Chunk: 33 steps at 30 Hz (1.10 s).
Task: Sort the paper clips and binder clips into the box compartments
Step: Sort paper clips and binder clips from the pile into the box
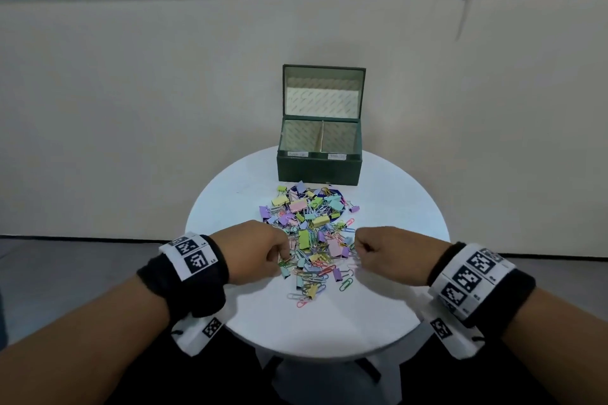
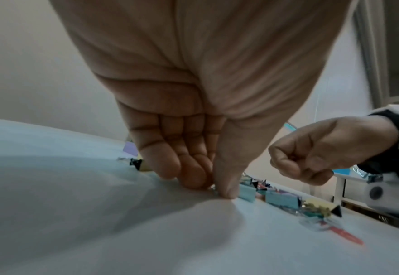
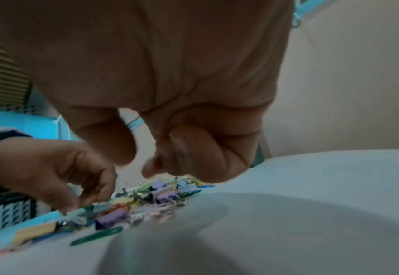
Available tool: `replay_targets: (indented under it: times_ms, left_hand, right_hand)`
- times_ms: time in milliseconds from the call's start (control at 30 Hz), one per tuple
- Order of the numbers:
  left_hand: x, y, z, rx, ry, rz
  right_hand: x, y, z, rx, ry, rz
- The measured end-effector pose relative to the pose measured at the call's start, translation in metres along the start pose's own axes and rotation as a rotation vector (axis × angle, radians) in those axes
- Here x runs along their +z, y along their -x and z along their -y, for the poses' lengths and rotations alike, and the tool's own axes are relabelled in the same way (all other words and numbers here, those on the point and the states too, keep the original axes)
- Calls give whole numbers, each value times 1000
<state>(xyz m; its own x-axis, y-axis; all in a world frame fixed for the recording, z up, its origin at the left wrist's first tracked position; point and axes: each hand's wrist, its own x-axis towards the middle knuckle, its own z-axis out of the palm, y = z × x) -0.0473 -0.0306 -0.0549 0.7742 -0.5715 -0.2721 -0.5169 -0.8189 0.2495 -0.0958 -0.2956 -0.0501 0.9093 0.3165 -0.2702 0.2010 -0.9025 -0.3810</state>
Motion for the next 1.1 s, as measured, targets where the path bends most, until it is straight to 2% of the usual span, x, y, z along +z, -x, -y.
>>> replay_targets:
  times_ms: [133, 267, 333, 467, 533, 567, 600, 633, 667, 733, 767, 800, 933, 1000, 1100]
  left_hand:
    - [-1, 3, 4, -10, -6, -49]
    - [-9, 5, 11, 10, 119, -70]
    - [-16, 4, 15, -36, 353, -45]
    - [-23, 3, 19, -191, 993, -38]
    - [-23, 4, 21, -211, 1210, -15]
    - [-23, 4, 21, -210, 1251, 13]
    - [-23, 3, 21, -205, 1224, 37]
    - [-22, 2, 20, -194, 1096, 50]
    - [-22, 0, 20, -176, 860, 58]
    - [-20, -3, 16, -111, 271, 22]
    - [-19, -4, 12, -76, 49, -5]
    - [-18, -4, 7, -73, -81, -22]
    - [-13, -8, -9, -93, -242, -28]
    - [-11, -11, -11, -85, -270, -16]
    - [-8, -13, -8, -78, -347, 4]
  right_hand:
    - [11, 2, 9, 78, 206, 17]
    - [16, -4, 9, 47, 208, -6]
    - [16, -5, 9, 50, 228, 31]
    - [5, -5, 2, 92, 189, 35]
    - [-6, -4, -5, 101, -28, 2]
    - [-10, -3, -6, 108, -251, -26]
    - [-13, 0, -7, 125, -515, -53]
    - [-15, 2, -7, 150, -750, -64]
    - [-16, 3, -8, 174, -902, -65]
    - [-15, 5, -9, 174, -941, -53]
    - [-14, 4, -9, 142, -856, -44]
    - [-13, 6, -5, 95, -702, -34]
    - [3, 10, 7, -99, 65, -15]
    - [14, 12, 15, -104, 240, 13]
    - [22, 11, 19, -134, 344, 38]
